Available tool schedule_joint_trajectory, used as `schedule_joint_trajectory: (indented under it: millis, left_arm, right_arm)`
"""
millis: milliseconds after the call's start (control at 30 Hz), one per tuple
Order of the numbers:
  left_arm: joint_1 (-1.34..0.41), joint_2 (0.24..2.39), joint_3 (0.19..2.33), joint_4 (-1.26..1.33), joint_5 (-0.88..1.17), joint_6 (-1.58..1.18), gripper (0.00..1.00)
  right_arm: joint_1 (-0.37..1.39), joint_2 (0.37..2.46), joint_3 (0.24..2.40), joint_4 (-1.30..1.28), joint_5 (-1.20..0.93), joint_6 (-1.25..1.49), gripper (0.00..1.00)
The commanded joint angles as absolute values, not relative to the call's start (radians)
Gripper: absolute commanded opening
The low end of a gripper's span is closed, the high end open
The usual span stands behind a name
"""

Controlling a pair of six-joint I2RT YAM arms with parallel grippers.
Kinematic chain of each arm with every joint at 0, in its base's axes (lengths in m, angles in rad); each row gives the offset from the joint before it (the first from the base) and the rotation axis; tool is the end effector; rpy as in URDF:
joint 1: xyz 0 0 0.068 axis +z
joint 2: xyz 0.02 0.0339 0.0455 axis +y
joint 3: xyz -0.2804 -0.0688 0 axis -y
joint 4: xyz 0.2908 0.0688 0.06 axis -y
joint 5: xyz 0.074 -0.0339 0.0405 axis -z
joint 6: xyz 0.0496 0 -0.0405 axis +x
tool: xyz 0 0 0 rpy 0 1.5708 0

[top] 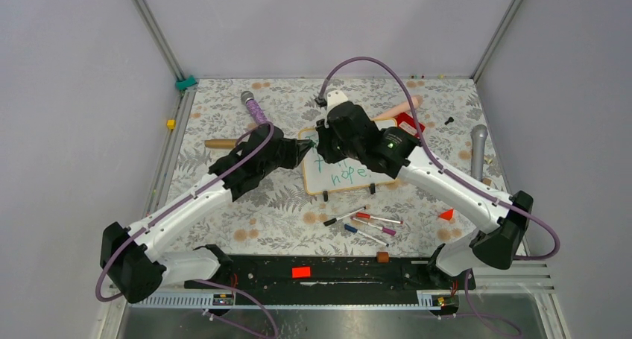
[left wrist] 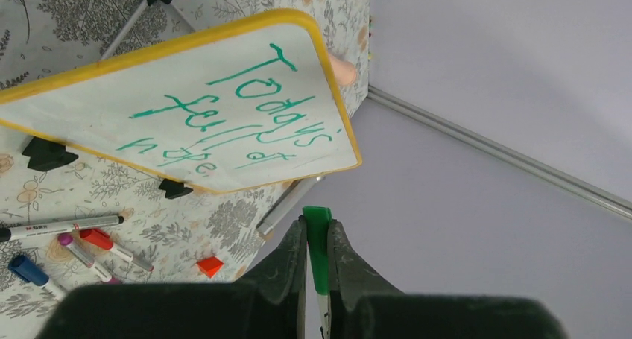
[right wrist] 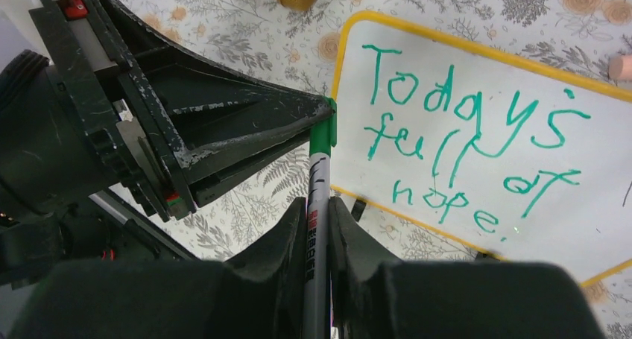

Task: Write a sentence on the whiteboard
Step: Insert the whiteboard marker without the cap into the pen cap, then pass from the left arm to the right

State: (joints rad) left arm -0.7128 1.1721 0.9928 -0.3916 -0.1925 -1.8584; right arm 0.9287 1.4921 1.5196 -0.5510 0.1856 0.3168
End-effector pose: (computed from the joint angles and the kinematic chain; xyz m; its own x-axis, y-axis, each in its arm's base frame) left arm 0.2416 -0.1963 0.3128 -0.3828 -0.9132 0.1395 -0.5396 0.0984 -0.8362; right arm 0.2429 0.3095 0.3996 -0.4999 -0.1572 -0.8517 -0.5637 0.8056 0.1821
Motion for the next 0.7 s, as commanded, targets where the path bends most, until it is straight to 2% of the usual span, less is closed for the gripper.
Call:
schedule_joint_trajectory:
  millis: [0, 33, 67, 133, 167, 200, 233, 267, 333, 467, 667]
  left_arm:
    - [-0.857, 1.088, 1.029, -0.294, 0.093, -2.059, 0.00]
    - [-0.844, 1.067, 1.003, -0.277, 0.084, -2.057, 0.00]
    - [-0.829, 1.050, 0.981, -0.269, 0.082, -2.047, 0.08]
    - [-0.795, 1.025, 0.954, -0.282, 0.095, -2.002, 0.26]
    - [-0.777, 1.018, 0.953, -0.311, 0.102, -1.978, 0.37]
    - [-0.756, 1.010, 0.953, -0.347, 0.109, -1.935, 0.53]
    - [-0.742, 1.004, 0.955, -0.368, 0.112, -1.894, 0.62]
    - [-0.722, 1.000, 0.958, -0.395, 0.116, -1.857, 0.72]
    - [-0.677, 0.996, 0.965, -0.444, 0.134, -1.776, 0.84]
    - [-0.584, 1.007, 1.014, -0.553, 0.146, -1.591, 0.97]
    - [-0.514, 1.072, 1.156, -0.676, 0.100, -1.259, 0.99]
  right_arm:
    - [0.927, 1.523, 1.569, -0.434, 0.085, 0.330, 0.00]
    - [0.922, 1.506, 1.568, -0.468, 0.065, 0.329, 0.00]
    - [0.914, 1.484, 1.565, -0.511, 0.055, 0.333, 0.00]
    - [0.890, 1.435, 1.542, -0.593, 0.031, 0.355, 0.00]
    - [0.871, 1.411, 1.522, -0.636, 0.010, 0.371, 0.00]
    - [0.849, 1.386, 1.503, -0.677, -0.022, 0.387, 0.00]
    - [0.826, 1.360, 1.480, -0.723, -0.049, 0.401, 0.00]
    - [0.803, 1.337, 1.456, -0.766, -0.066, 0.411, 0.00]
    - [0.761, 1.288, 1.413, -0.880, -0.082, 0.416, 0.00]
    - [0.716, 1.230, 1.353, -1.073, -0.045, 0.390, 0.00]
    - [0.695, 1.290, 1.320, -1.270, 0.084, 0.317, 0.00]
